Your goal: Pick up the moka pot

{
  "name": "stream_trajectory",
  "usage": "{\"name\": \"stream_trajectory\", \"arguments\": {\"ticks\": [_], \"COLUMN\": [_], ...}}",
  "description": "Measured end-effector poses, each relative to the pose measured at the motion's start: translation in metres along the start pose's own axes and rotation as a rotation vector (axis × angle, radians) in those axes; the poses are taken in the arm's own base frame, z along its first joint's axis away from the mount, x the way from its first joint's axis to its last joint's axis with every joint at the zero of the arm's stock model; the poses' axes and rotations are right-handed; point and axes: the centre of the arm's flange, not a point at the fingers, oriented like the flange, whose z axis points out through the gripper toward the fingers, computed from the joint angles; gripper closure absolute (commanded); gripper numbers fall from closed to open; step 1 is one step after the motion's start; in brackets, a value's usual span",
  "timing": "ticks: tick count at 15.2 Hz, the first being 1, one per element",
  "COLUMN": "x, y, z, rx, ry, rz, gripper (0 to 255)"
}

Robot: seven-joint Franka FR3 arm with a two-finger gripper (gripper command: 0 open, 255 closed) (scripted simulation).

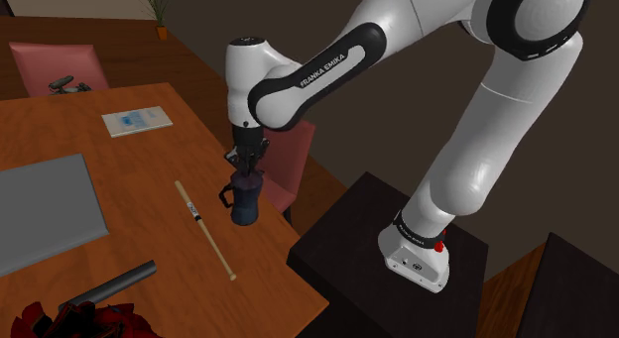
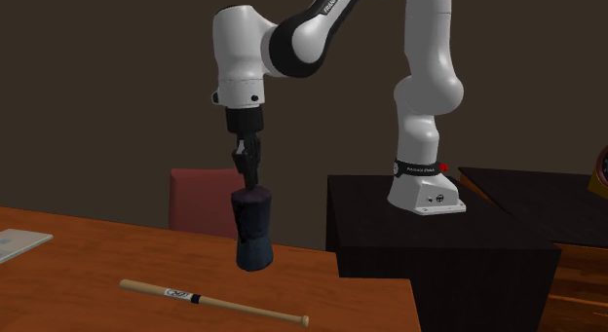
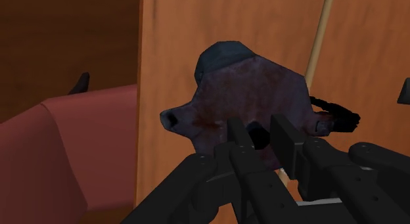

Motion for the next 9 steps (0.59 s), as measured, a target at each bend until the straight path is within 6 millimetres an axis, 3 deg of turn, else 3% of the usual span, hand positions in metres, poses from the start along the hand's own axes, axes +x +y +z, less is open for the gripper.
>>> {"name": "stream_trajectory", "arguments": {"ticks": [9], "x": [-0.003], "y": [0.001], "z": [-0.045], "rx": [0.0], "ry": [0.0], "rz": [0.0], "gripper": [255]}}
